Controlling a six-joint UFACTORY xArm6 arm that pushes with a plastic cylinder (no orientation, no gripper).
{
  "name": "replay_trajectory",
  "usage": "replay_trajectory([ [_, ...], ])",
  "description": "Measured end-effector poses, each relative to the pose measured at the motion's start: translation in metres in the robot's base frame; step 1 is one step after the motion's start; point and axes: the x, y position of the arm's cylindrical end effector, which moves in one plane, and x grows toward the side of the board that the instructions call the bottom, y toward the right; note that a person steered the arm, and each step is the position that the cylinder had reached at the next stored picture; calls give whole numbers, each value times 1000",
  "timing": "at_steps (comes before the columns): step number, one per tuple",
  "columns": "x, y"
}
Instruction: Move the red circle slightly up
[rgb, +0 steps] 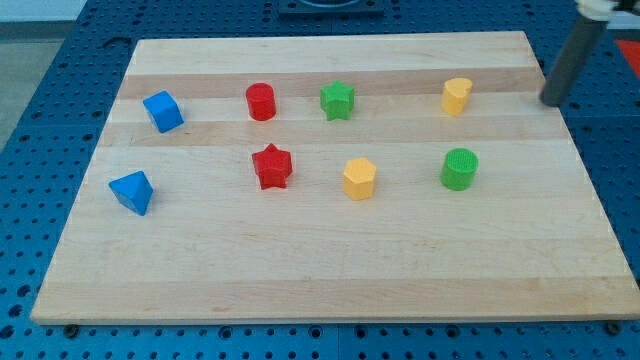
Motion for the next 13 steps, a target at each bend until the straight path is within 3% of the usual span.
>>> replay_trajectory([
  [1,11,-71],
  [3,80,-204],
  [5,66,-335],
  [7,14,-367],
  [9,-69,-352],
  [11,-54,-401],
  [13,-94,-424],
])
